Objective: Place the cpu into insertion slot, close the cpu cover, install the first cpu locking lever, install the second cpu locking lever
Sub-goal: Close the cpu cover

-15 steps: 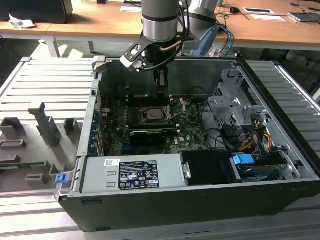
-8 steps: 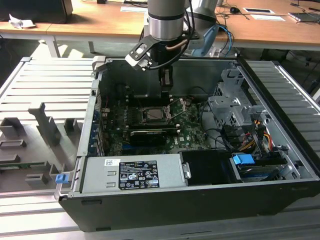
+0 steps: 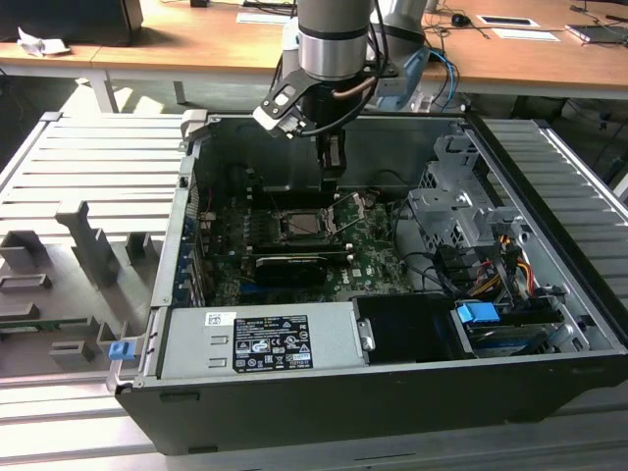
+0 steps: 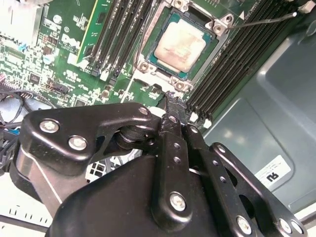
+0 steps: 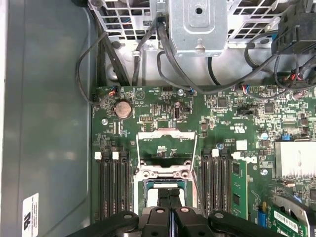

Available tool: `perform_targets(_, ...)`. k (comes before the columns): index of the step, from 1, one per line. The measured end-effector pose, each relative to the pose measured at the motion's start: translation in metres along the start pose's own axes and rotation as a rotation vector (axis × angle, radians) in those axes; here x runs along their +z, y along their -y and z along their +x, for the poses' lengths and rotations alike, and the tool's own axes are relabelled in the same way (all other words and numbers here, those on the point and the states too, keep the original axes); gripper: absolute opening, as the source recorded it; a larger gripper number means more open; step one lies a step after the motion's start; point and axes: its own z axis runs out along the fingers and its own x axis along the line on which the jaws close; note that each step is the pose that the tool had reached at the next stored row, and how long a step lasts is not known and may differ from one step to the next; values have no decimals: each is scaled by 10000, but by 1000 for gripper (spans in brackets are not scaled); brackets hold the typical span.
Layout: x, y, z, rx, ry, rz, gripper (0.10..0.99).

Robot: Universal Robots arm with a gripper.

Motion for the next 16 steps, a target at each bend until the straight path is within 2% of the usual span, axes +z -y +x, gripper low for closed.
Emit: perform_targets(16,11,-144,3,0,0,1,106)
